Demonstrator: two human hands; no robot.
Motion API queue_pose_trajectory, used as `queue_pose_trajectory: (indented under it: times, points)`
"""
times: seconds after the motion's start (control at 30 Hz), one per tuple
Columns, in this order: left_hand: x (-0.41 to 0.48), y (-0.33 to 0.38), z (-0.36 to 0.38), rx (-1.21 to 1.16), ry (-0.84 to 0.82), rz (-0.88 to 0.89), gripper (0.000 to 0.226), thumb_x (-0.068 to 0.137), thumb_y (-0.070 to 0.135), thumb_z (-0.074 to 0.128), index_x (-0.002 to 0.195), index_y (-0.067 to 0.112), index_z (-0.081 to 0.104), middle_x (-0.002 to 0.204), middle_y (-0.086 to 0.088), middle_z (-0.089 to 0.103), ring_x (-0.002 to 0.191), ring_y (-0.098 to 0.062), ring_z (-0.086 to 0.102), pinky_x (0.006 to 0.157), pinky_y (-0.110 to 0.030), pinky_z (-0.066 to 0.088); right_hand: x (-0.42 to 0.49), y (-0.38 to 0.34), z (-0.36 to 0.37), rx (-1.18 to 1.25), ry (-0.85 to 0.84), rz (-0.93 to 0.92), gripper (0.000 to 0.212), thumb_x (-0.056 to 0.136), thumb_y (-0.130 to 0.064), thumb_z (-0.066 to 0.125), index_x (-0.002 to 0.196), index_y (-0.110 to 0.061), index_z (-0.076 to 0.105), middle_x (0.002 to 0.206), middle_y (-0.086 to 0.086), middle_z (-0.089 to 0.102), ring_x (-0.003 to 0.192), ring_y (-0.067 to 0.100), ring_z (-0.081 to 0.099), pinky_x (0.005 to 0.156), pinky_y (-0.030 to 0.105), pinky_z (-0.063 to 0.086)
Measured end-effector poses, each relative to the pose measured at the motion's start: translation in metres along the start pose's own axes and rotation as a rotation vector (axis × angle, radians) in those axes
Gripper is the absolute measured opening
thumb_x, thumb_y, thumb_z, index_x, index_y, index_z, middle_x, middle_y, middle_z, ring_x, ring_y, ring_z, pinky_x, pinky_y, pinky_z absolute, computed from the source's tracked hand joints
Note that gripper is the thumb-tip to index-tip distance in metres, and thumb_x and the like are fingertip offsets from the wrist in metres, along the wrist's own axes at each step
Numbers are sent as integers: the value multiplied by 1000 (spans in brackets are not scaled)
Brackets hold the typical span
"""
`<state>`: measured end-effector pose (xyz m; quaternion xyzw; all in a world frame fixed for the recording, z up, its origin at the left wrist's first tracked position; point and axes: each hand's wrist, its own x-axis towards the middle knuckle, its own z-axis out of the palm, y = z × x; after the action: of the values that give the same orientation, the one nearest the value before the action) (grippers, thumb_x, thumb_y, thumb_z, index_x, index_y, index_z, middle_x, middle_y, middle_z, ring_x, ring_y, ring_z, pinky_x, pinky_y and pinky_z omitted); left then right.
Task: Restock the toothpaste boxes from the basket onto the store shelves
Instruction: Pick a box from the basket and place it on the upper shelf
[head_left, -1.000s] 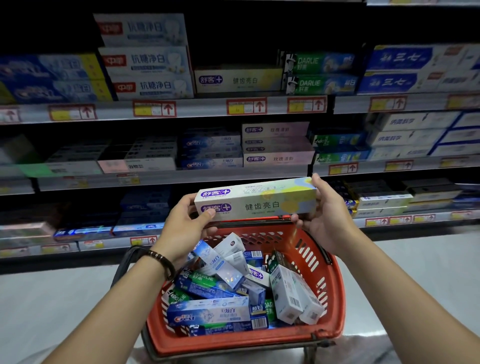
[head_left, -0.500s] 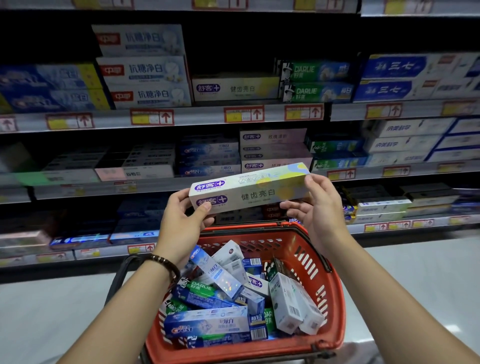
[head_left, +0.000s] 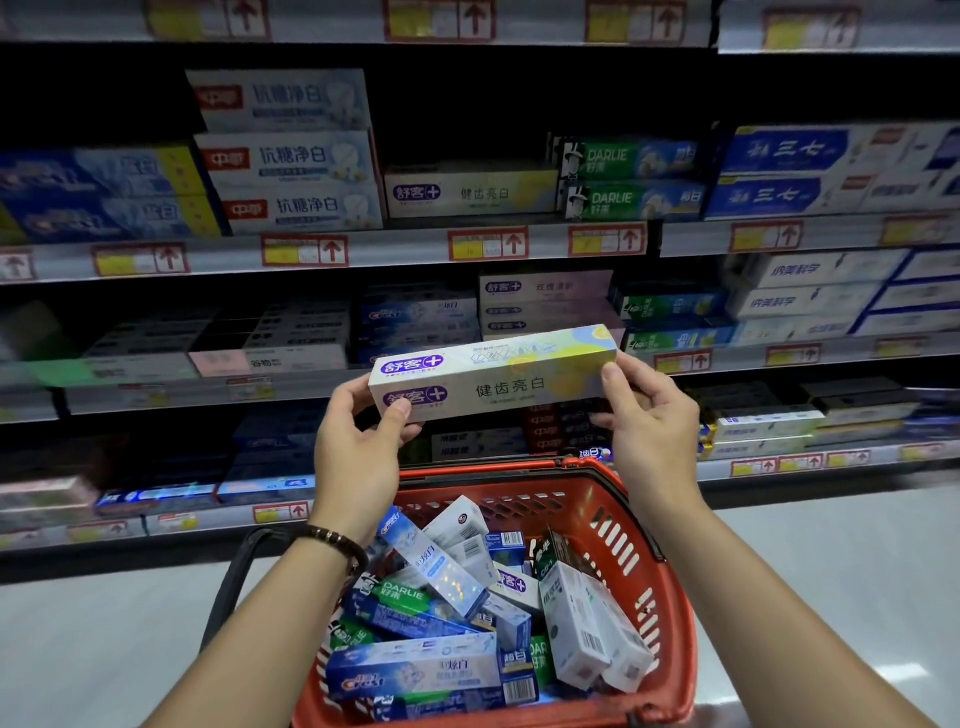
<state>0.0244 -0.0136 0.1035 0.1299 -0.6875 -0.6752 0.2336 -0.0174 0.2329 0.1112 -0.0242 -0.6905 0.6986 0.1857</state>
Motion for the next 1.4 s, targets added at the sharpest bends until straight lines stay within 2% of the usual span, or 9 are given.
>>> queue_pose_trajectory:
  times: [0.13,0.27,0.4,0.53,0.9,1.03,1.17,1.27,1.4]
  points:
    - [2,3,4,18,15,44,31,101,8,65,129,21,62,120,3,72,88,-13,77,90,-40,62,0,-2,3,5,79,-44,24,103,-31,70,123,-43,75,120,-13,76,116,9,71,96,43,62]
    - [4,8,7,104,33,130,40,98,7,68,133,25,61,130,-2,67,89,-12,78,88,-37,63,1,-5,9,43,149,-53,24,102,-25,71,119,-42,75,115,-10,79,109,7,74,94,41,64]
    - [6,19,12,87,86,167,40,97,7,70,131,23,58,116,15,71,88,-6,77,83,-28,63,1,-7,15,63,189,-63,26,102,-22,71,127,-26,76,110,-8,80,105,5,74,94,37,63]
    - [21,29,14,74,83,198,36,96,8,72,125,25,61,106,20,75,90,-7,77,85,-33,62,13,-11,21,69,189,-73,20,103,-24,70,120,-31,77,101,-9,80,99,7,75,91,36,63]
    - [70,60,36,88,18,313,49,93,2,69,133,30,59,121,14,70,102,-2,71,84,-21,58,70,-42,40,135,233,-157,13,101,-24,73,106,-36,76,95,-9,80,93,6,76,84,26,60]
    - [94,63,41,125,63,358,53,92,7,72,134,35,58,132,12,57,109,-6,66,81,-14,56,91,-46,51,138,240,-162,12,99,-24,76,100,-35,76,93,-9,80,92,4,76,82,23,60]
    - [113,63,49,155,98,338,56,92,7,73,140,30,55,130,7,44,86,20,58,69,2,45,113,-48,66,138,240,-163,9,97,-24,78,104,-30,80,95,-9,80,92,4,76,79,24,63]
    - [126,63,55,140,92,358,58,92,8,73,143,30,54,129,12,47,82,16,61,71,-10,55,127,-49,75,138,240,-180,13,98,-26,77,110,-29,81,96,-10,80,92,2,75,83,24,63]
    - [148,57,62,131,61,387,67,91,12,75,150,31,49,130,19,47,112,-2,60,96,-29,56,144,-47,85,151,198,-205,21,101,-27,73,120,-35,77,101,-15,79,96,1,74,88,27,62]
